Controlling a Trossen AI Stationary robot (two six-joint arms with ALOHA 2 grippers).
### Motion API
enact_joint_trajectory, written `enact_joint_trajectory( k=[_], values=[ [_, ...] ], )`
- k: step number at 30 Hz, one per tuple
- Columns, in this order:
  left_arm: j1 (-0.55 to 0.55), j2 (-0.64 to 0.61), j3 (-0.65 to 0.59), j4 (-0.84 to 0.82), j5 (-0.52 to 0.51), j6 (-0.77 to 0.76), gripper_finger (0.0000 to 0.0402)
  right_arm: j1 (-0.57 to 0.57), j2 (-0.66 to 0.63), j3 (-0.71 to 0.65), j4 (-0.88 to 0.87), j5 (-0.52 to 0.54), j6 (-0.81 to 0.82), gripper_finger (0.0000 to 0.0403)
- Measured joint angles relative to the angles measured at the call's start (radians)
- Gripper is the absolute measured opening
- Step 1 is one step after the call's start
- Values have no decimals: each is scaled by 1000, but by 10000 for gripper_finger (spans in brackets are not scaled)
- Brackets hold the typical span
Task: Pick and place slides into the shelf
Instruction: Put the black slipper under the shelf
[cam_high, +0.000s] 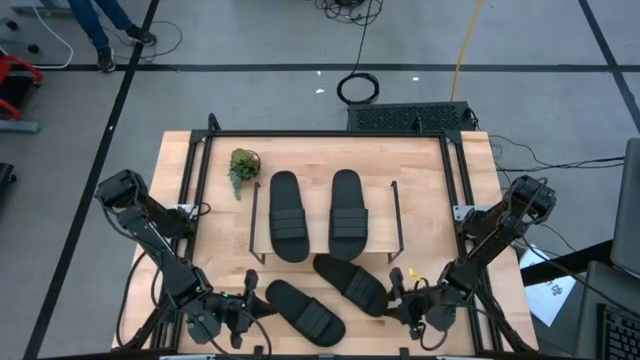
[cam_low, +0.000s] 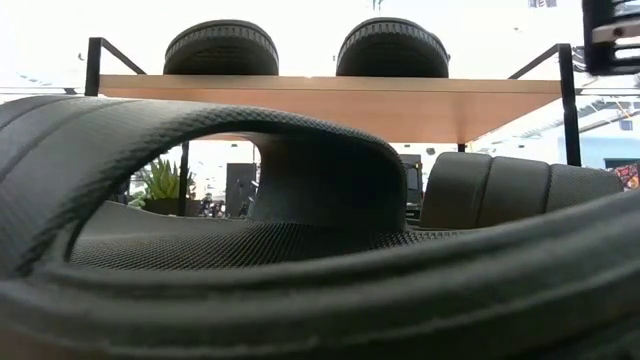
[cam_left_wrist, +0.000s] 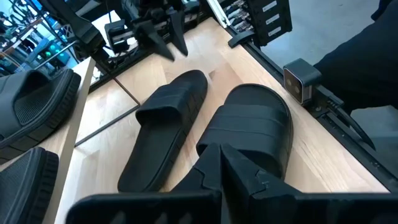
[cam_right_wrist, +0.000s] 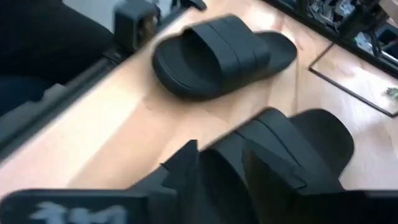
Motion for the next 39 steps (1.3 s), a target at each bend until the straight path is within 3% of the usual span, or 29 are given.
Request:
enact_joint_trajectory(
  k=[6,12,17,25,36,39],
  values=[
    [0,0,0,0,0,-14,15,-32,0,2,-86,-1,23,187],
    [0,0,0,-2,0,-21,18,-41,15,2,-70,33,-48,219],
    [0,0,0,-17,0,-21,3,-70,98,25,-65,8,-71,222],
    [0,0,0,-16,0,-26,18,-76,232,128,-67,199,-214,222],
    [0,0,0,-20,0,-29,2,-91,246,138,-71,304,-219,220],
    [0,0,0,-20,0,-35,7,-110,246,138,-71,283,-215,219]
  ],
)
